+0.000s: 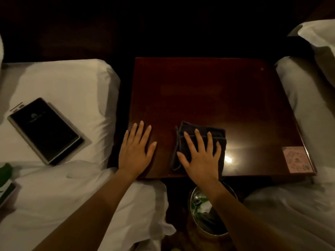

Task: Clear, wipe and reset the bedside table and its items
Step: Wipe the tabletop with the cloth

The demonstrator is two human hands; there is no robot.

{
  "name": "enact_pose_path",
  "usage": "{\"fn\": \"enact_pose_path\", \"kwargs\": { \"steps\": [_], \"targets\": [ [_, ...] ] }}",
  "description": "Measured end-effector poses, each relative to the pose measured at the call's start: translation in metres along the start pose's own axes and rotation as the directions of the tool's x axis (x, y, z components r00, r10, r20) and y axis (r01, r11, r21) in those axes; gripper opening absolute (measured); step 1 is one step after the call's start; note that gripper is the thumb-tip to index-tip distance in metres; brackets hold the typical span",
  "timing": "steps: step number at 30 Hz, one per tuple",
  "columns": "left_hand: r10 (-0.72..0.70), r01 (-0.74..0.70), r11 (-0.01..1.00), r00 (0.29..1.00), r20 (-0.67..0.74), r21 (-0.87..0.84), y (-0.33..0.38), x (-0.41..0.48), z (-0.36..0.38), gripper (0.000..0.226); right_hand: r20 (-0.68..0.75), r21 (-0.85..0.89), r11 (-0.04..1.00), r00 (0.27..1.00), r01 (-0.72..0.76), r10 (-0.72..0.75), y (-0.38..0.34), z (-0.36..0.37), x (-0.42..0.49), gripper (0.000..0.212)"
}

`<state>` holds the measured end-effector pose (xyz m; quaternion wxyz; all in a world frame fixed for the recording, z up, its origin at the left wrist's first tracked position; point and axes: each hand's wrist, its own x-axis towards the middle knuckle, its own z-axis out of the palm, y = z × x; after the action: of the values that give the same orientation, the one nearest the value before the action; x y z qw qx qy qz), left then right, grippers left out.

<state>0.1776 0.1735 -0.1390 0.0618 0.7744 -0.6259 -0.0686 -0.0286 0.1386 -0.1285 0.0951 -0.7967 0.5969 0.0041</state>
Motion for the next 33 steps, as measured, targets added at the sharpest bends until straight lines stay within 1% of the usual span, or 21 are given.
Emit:
{"fn": "enact_pose_path", "kwargs": {
  "steps": [7, 12, 16, 22, 29, 33],
  "targets": [
    [0.0, 0.0, 1.0, 1.0, -0.015, 0.013, 0.0, -0.001, 0.002, 0.059, -0.021, 0.039, 0.996, 0.996, 0.082, -0.081, -0.023, 0.003, 0.065, 0.066],
    [0.013, -0.013, 1.0, 1.0, 0.006, 0.009, 0.001, -0.001, 0.001, 0.059, 0.018, 0.034, 0.992, 0.993, 0.12, -0.12, -0.042, 0.004, 0.131, 0.065],
    [0.022, -0.022, 1.0, 0.999, 0.039, -0.002, 0.001, -0.001, -0.002, 0.058, 0.047, 0.072, 0.984, 0.984, 0.165, -0.169, -0.053, -0.003, 0.183, 0.063],
    [0.016, -0.013, 0.999, 0.997, 0.08, -0.036, 0.003, 0.0, -0.006, 0.058, 0.082, 0.091, 0.976, 0.976, 0.196, -0.204, -0.072, -0.016, 0.241, 0.061],
    [0.012, -0.004, 0.997, 0.994, 0.105, -0.071, 0.003, 0.0, -0.006, 0.059, 0.029, 0.102, 0.964, 0.968, 0.246, -0.25, -0.078, -0.014, 0.262, 0.064],
    [-0.004, 0.013, 0.996, 0.995, 0.096, -0.093, 0.002, 0.001, -0.012, 0.059, -0.033, 0.11, 0.951, 0.957, 0.289, -0.288, -0.094, -0.008, 0.217, 0.063]
  ]
}}
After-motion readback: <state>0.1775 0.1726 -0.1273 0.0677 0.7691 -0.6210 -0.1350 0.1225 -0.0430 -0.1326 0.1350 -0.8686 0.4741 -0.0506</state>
